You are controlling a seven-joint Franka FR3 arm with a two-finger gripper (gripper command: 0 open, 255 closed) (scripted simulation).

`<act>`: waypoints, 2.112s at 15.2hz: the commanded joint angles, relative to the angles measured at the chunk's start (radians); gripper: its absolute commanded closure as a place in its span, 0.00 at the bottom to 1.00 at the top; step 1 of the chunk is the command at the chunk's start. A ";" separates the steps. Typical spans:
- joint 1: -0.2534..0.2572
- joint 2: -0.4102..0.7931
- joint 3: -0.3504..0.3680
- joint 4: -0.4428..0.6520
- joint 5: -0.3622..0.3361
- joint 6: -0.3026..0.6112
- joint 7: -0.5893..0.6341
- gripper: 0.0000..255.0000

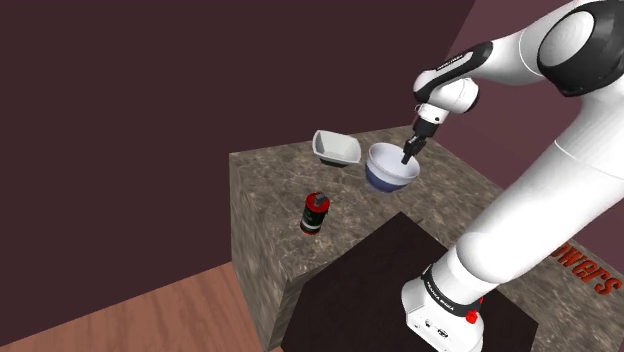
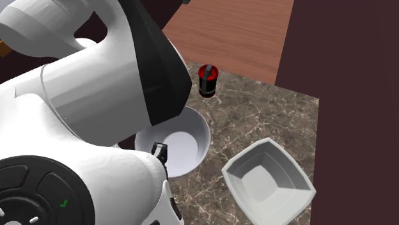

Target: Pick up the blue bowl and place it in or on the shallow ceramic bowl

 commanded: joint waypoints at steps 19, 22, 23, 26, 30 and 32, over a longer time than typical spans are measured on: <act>0.019 0.219 0.051 0.446 0.121 -0.260 0.060 1.00; 0.000 0.328 0.073 0.602 0.171 -0.320 0.071 1.00; -0.009 0.366 0.081 0.659 0.186 -0.342 0.077 1.00; -0.042 0.484 0.106 0.847 0.230 -0.417 0.101 1.00; -0.112 0.672 0.146 1.171 0.285 -0.547 0.154 1.00; -0.185 0.834 0.179 1.470 0.320 -0.666 0.210 1.00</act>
